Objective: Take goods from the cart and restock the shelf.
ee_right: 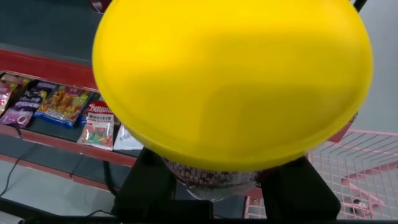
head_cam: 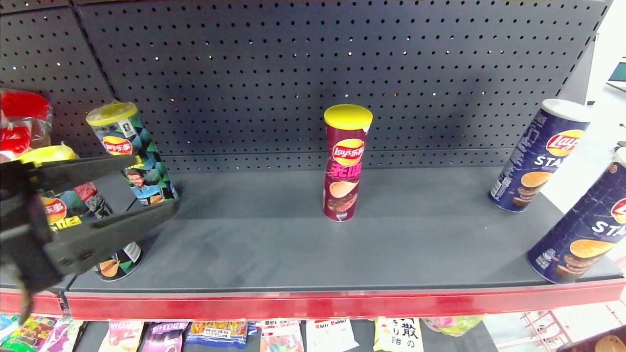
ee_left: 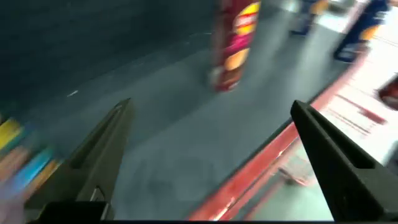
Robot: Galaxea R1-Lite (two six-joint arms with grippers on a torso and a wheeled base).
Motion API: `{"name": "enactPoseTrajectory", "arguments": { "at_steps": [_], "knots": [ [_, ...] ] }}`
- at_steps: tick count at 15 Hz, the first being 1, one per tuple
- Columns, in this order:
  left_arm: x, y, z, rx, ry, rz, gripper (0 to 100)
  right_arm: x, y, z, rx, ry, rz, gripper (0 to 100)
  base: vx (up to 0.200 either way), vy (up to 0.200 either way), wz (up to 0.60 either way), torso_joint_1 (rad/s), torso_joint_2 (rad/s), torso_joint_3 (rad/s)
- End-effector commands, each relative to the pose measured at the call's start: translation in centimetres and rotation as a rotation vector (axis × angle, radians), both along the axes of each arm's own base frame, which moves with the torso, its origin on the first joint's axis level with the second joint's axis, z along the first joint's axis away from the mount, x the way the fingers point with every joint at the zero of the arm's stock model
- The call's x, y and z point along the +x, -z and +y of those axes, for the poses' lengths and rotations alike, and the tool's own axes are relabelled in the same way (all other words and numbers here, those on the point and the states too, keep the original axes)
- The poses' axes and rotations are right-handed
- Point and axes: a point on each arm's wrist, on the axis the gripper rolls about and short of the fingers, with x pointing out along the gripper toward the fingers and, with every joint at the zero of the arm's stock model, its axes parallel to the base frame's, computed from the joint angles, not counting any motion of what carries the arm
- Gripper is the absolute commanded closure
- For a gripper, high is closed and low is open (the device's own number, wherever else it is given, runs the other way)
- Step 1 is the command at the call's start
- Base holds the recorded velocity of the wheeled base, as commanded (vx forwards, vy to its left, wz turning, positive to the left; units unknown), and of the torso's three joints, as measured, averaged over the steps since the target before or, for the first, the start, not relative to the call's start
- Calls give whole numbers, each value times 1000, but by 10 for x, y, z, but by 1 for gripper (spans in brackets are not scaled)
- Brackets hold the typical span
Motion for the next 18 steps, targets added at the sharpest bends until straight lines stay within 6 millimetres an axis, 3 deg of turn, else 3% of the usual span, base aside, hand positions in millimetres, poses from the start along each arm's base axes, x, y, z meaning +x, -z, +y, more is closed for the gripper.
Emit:
{"name": "enactPoseTrajectory", "arguments": {
  "at_steps": [1,7,18],
  "knots": [
    [81,20,-66,33,229,93,0,2,0,0,0,-1,14,100,0,0,0,0,0,0],
    [136,26,-104,41,296,108,0,8,-2,1,0,-2,40,100,0,0,0,0,0,0],
    [203,37,-134,84,413,-3,0,14,-4,2,10,2,64,100,0,0,0,0,0,0]
  ]
}}
